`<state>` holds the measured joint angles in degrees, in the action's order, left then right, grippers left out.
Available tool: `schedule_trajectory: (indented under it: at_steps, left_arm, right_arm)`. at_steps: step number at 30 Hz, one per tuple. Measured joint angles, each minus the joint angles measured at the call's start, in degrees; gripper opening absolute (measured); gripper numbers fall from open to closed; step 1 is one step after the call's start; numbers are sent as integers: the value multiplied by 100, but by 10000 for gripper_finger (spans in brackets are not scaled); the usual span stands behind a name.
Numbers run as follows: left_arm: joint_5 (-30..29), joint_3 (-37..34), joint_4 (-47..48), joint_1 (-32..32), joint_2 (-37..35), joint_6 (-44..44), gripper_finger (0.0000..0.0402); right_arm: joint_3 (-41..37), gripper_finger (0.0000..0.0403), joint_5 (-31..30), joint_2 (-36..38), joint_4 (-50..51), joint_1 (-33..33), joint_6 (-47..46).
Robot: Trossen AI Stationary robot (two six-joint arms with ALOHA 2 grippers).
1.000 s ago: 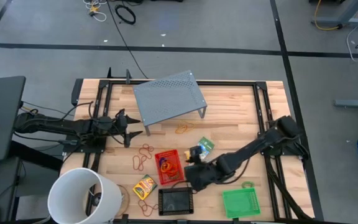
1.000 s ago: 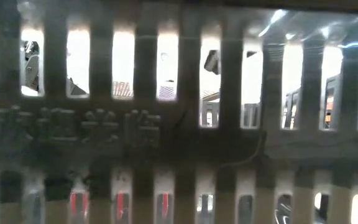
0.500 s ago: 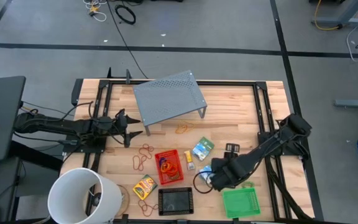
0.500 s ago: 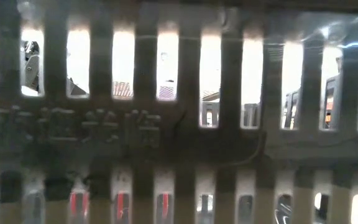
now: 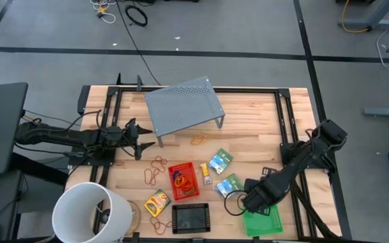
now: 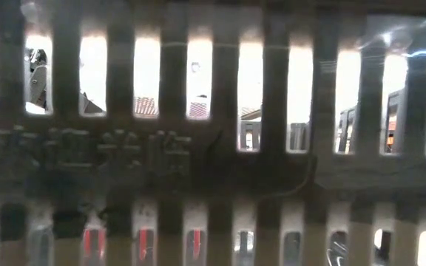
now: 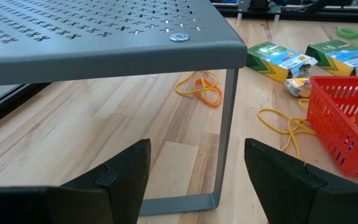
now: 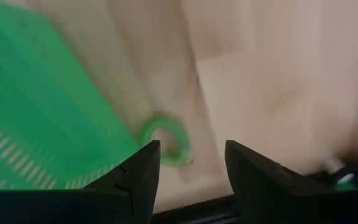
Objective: Pick & Place Office Desk Supplies
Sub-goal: Put the green spring keychain into the red bin
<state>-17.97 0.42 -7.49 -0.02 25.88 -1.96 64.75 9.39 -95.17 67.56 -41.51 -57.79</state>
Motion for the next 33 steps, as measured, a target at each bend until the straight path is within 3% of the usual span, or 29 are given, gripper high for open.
schedule_trajectory:
  at_steps: [7, 24, 27, 31, 33]
  left_arm:
    - [-1, -1, 2, -1, 0, -1, 262]
    - [-2, -1, 0, -2, -1, -17, 262]
    - [-3, -2, 0, 0, 1, -17, 262]
    - [-3, 0, 2, 1, 0, -20, 262]
    - [-3, -1, 2, 0, 0, -20, 262]
  right_arm:
    - [-680, 188, 400, 246, -823, -227, -496]
    - [-1958, 180, 267, 264, -2328, -250, -417]
    - [-2001, 145, 117, 266, -2338, -253, -434]
    - [-1998, 38, -33, 263, -2204, -254, -418]
    - [-1995, 18, -86, 262, -2184, -257, -377]
